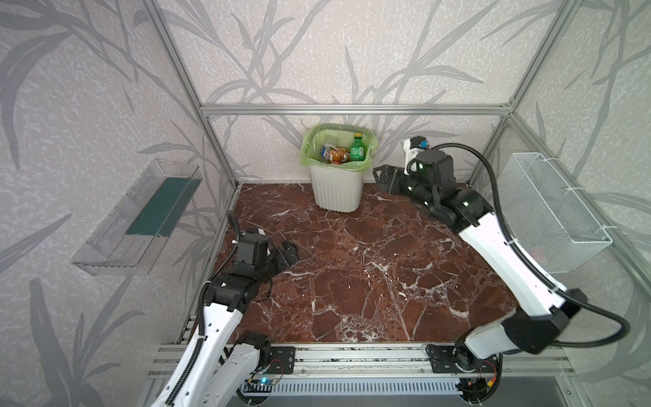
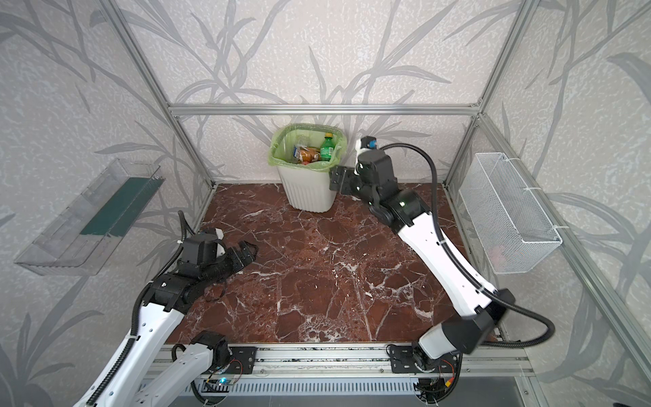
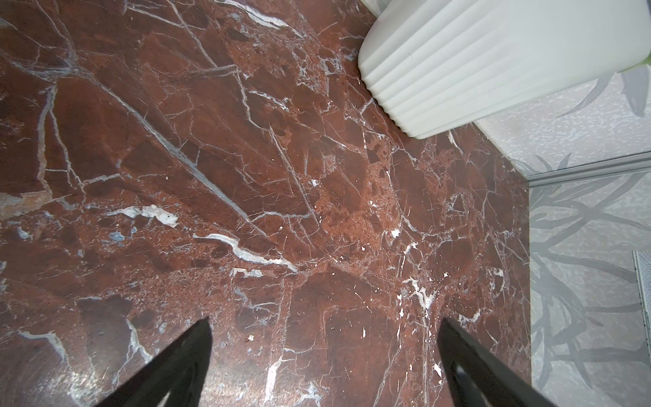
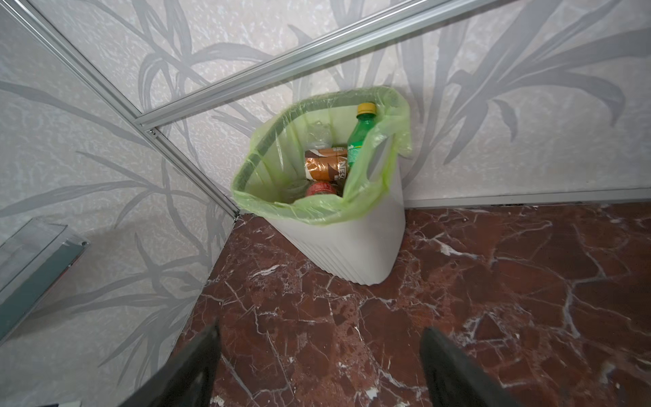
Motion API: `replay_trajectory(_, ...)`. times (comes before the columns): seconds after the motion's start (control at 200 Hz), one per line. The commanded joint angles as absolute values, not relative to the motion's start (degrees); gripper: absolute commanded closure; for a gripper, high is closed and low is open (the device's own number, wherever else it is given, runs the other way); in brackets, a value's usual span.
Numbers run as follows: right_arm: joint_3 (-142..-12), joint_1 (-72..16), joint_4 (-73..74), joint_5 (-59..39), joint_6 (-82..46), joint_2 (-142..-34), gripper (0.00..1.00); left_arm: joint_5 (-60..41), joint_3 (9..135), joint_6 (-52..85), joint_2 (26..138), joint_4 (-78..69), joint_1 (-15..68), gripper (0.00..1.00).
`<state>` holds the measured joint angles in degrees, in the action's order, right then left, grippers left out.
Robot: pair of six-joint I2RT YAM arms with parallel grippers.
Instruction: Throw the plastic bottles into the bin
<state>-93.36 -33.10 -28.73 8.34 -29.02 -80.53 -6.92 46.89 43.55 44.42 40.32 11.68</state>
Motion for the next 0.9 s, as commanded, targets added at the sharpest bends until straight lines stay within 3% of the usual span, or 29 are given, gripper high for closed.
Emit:
replay_trajectory(0.0, -79.7, -30.4, -24.5, 9.7, -31.8, -76.1, 0.12, -5.2, 45.7, 43.3, 44.5, 38.7, 11.1, 0.01)
replay_trajectory(0.26, -56.3, -16.4, -21.4, 5.1, -31.5, -68.0, 0.14, 3.6, 46.0, 41.3, 47.4, 31.7, 9.6, 0.01)
replay_trajectory(0.425, -46.1, -9.4, -13.0, 6.7, -24.0, -64.4, 0.15, 19.7, 45.8, 37.9, 49.4, 24.8, 8.5, 0.01)
replay_trajectory(0.67, -27.8, -5.1, 15.5, 17.3, -9.0, -60.5, 0.12, 42.8, 35.9, 25.8, 53.0, 1.2, 7.6, 0.00)
replay_trajectory(0.895, -21.0, -2.1, 35.7, 17.9, -7.9, -71.5, 0.11, 46.1, 28.7, 25.6, 59.8, -8.0, 3.6, 0.00)
